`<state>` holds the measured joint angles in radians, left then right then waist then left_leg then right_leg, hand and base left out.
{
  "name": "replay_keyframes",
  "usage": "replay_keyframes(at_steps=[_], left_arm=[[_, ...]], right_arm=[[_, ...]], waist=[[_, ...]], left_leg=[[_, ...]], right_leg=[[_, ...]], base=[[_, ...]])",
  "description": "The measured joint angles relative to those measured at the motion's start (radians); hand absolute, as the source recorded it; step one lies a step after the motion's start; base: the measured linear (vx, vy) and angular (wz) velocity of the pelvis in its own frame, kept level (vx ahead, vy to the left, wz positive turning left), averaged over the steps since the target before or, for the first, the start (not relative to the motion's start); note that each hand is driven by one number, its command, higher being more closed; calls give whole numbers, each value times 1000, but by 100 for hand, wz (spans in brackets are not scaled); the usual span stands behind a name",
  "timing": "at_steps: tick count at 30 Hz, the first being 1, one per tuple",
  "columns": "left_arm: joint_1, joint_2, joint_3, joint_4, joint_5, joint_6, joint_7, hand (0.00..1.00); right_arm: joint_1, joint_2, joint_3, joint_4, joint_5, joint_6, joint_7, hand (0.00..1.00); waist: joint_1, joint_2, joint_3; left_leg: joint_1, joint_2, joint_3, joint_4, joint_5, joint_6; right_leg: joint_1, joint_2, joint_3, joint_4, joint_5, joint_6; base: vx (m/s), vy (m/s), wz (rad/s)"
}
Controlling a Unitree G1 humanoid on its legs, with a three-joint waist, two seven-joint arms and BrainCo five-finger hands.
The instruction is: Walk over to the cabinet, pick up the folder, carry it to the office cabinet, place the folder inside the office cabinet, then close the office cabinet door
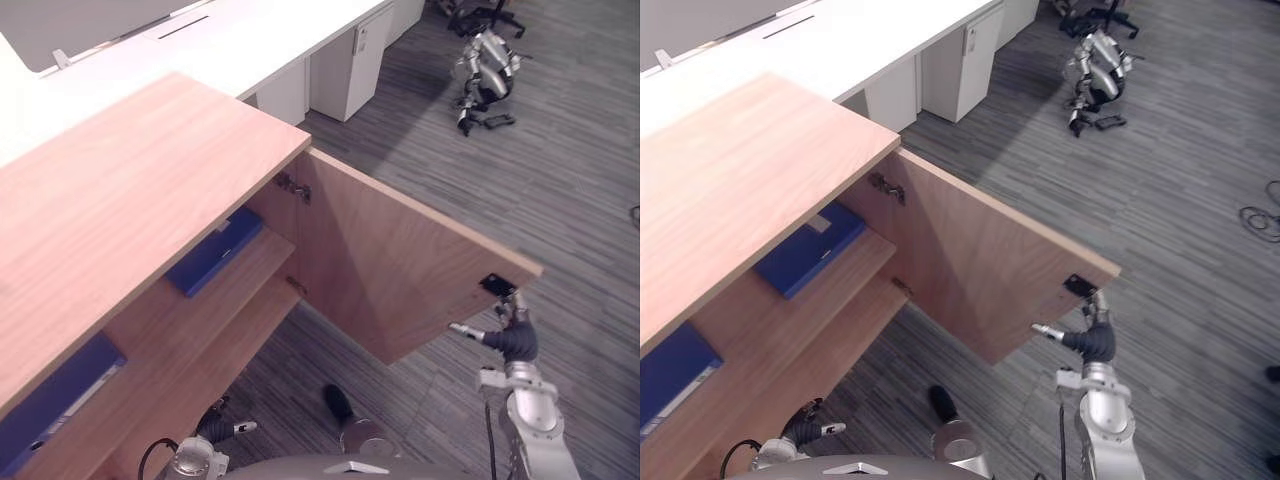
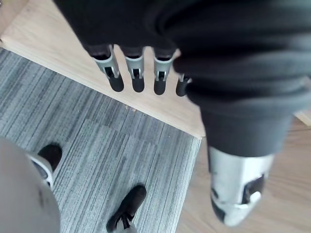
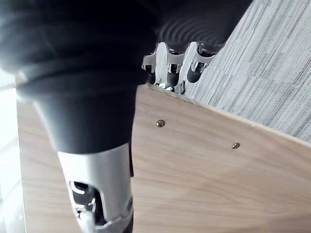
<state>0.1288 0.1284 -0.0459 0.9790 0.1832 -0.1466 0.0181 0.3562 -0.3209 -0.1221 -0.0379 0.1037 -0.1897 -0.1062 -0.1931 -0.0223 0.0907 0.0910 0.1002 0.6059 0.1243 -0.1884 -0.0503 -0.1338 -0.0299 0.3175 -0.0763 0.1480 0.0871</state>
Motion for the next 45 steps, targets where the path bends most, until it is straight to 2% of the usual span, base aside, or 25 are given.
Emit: replay_keyframes(at_steps=[3,6,8,10,13,15,16,18,20,23,26,31,32,40,45], left_arm=[[-19,8,-21,25,20,8,0,0],[-34,28,-35,25,21,9,1,0],[-41,43,-36,25,35,10,2,0],[-51,47,-39,25,39,15,4,0],[-67,47,-54,24,38,17,4,0],[-71,52,-54,25,38,19,5,0],[-70,52,-55,25,38,21,5,0],[-69,51,-56,25,38,28,6,0],[-66,55,-55,26,37,32,15,0],[-65,67,-44,35,36,44,35,0],[-64,67,-32,35,36,49,42,0],[-59,61,-6,35,15,49,49,0],[-53,55,6,35,14,49,62,0],[-46,37,52,32,-25,51,85,0],[-37,26,67,25,-33,51,88,0]], right_arm=[[57,-20,41,-36,-67,0,18,0],[70,-94,91,-41,-153,0,41,0],[72,-170,170,-67,-209,2,87,0],[74,-210,252,-118,-239,-2,136,0],[80,-212,364,-172,-269,-15,192,0],[88,-204,393,-180,-270,-21,205,0],[84,-195,402,-189,-270,-27,208,0],[54,-190,422,-189,-270,-28,209,0],[30,-162,438,-186,-269,-28,209,0],[-2,-82,485,-149,-268,-28,210,0],[-56,-18,512,-48,-268,-23,209,0],[-129,10,506,66,-267,-7,181,0],[-148,23,499,103,-267,-1,162,0],[-210,107,429,239,-269,19,80,0],[-224,149,362,358,-269,23,70,0]], waist=[[-1,-13,-2],[0,-27,-2],[9,-44,-11],[21,-58,-20],[35,-78,-33],[42,-92,-42],[58,-98,-47],[81,-104,-51],[90,-108,-54],[124,-111,-65],[142,-118,-70],[163,-105,-70],[175,-99,-71],[191,-76,-57],[198,-67,-53]], left_leg=[[2,7,1,14,-4,-5],[1,15,1,30,-5,-7],[2,22,-4,33,-4,-9],[-3,24,-20,36,-3,-11],[-18,26,-87,34,8,-10],[-20,26,-119,28,16,-8],[-23,25,-136,28,18,-7],[-25,20,-160,28,23,1],[-31,15,-198,27,28,7],[-41,-3,-263,-7,51,12],[-46,-17,-309,-27,71,20],[-60,-42,-362,-48,87,35],[-54,-50,-371,-68,99,37],[-56,-85,-481,-174,178,52],[-62,-94,-529,-201,203,56]], right_leg=[[0,2,-1,8,4,-5],[1,8,0,14,6,-10],[2,17,-2,20,7,-19],[2,20,-7,22,8,-24],[19,12,-66,25,-3,-38],[32,6,-99,28,-11,-41],[36,2,-116,32,-16,-41],[44,-4,-140,38,-24,-44],[56,-14,-178,48,-39,-41],[67,-34,-244,61,-62,-33],[71,-49,-284,64,-66,-26],[87,-72,-333,65,-80,-9],[88,-76,-339,66,-83,-7],[99,-108,-445,72,-103,12],[107,-118,-494,73,-113,19]], base=[[-70,-59,-9],[-74,-72,-2],[-49,-68,-1],[-39,-67,10],[-31,-58,49],[-24,-20,57],[-14,3,34],[-10,15,44],[-9,17,61],[16,16,59],[34,16,48],[1,33,35],[-8,14,26],[-13,10,43],[-10,2,30]])
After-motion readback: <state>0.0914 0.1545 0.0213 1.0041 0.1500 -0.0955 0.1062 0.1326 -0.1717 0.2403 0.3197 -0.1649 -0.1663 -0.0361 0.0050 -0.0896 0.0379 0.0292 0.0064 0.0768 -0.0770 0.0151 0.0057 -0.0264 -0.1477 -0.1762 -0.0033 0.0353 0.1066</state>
